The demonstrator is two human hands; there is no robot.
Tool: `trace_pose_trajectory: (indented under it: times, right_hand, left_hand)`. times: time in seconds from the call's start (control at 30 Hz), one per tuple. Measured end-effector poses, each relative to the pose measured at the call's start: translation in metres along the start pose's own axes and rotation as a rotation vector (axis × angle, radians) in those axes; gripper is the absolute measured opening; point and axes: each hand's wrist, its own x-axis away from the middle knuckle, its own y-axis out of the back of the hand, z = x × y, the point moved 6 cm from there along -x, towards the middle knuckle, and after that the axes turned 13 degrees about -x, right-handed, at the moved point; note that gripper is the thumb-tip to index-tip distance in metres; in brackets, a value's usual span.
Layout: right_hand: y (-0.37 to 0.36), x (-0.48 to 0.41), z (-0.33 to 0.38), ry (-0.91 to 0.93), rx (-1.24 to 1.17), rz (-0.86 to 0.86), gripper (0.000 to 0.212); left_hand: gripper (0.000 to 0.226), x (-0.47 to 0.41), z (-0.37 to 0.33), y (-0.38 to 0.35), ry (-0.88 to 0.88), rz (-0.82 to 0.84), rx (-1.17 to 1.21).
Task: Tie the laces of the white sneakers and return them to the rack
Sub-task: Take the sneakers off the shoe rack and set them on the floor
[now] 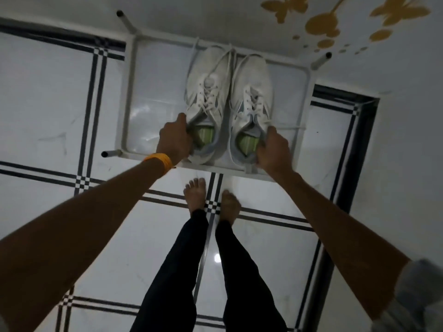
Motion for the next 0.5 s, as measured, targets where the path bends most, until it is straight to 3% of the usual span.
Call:
trace_pose_trajectory:
  times: [0.1, 0.33, 0.5]
  right_hand:
    - [0.004, 0.022, 0.005, 0.027, -0.037, 0.013, 0.018]
    - [0.008, 0.139, -0.003, 0.019, -0.201, 0.008, 0.008]
    - [-0.034, 0.217, -0.037, -0.032, -0.231, 0.010, 0.006]
  left_hand:
    - [0.019, 0.027, -0.003, 0.005, -0.038, -0.048, 0.016]
    - [0.008, 0.151, 0.018, -0.001, -0.029, 0.014, 0.211]
    - [0.008, 0.214, 0.056, -0.040, -0.090, 0.060, 0.245]
